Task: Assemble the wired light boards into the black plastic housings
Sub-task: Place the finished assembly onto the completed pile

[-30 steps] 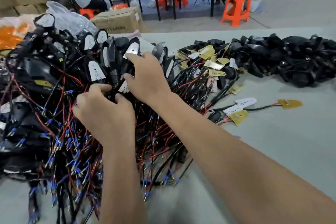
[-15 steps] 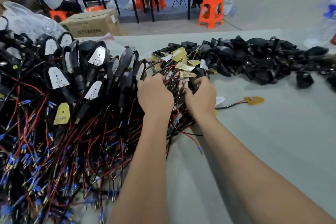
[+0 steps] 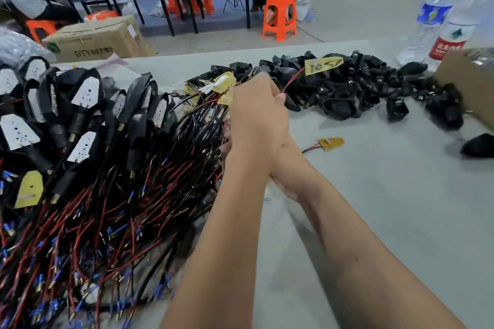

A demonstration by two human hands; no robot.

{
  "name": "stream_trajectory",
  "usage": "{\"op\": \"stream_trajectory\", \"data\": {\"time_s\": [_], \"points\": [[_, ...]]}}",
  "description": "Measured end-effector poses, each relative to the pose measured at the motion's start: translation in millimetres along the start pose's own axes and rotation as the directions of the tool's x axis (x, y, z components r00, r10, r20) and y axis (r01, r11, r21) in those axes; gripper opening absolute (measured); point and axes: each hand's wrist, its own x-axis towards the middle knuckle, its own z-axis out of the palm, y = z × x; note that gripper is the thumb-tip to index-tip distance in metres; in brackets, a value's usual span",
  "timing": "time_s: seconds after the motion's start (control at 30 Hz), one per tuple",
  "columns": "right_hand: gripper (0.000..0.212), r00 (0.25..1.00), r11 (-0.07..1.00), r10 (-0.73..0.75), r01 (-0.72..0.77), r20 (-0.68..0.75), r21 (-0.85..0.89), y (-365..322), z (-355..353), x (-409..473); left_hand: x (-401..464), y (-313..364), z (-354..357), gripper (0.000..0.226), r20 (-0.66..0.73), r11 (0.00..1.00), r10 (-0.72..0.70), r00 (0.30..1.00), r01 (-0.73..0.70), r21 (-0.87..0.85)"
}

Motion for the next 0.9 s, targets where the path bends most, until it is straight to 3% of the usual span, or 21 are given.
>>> {"op": "stream_trajectory", "data": {"time_s": [0.17, 0.23, 0.3, 0.4, 0.6, 0.73, 0.9], "points": [[0.032, 0.994, 0.934, 0.054, -0.085, 0.100, 0.346, -0.4, -70.4, -35.9, 3.8, 27.8, 39.2, 0.010, 0.012, 0.963, -0.091, 0.996, 0.091, -0.254], [0.039, 0.997, 0.894, 0.060, -0.074, 0.045, 0.441, -0.3, -102.4, -44.2, 4.1, 30.4, 57.9, 0.010, 0.018, 0.949, -0.116, 0.993, 0.116, -0.295], [0.048, 0.998, 0.892, 0.050, -0.033, -0.027, 0.451, -3.1, -126.5, -53.6, 3.1, 34.8, 79.8, 0.012, 0.028, 0.943, -0.110, 0.994, 0.113, -0.313], [0.027, 0.996, 0.918, 0.002, 0.035, -0.093, 0.395, -5.7, -142.3, -63.9, 1.1, 46.4, 117.3, 0.019, 0.072, 0.957, -0.063, 0.995, 0.081, -0.277], [0.029, 0.937, 0.870, 0.066, 0.114, -0.343, 0.480, -4.4, -142.6, -57.2, 19.5, 36.4, 169.9, 0.038, 0.164, 0.915, -0.341, 0.926, 0.366, -0.167], [0.017, 0.940, 0.871, 0.064, 0.111, -0.335, 0.479, -5.0, -147.5, -53.5, 34.3, 27.9, 182.7, 0.023, 0.185, 0.919, -0.340, 0.922, 0.367, -0.144], [0.035, 0.930, 0.900, 0.061, 0.105, -0.362, 0.422, -6.6, -149.1, -56.0, 32.7, 24.5, 167.0, 0.009, 0.121, 0.869, -0.392, 0.912, 0.410, -0.277]]}}
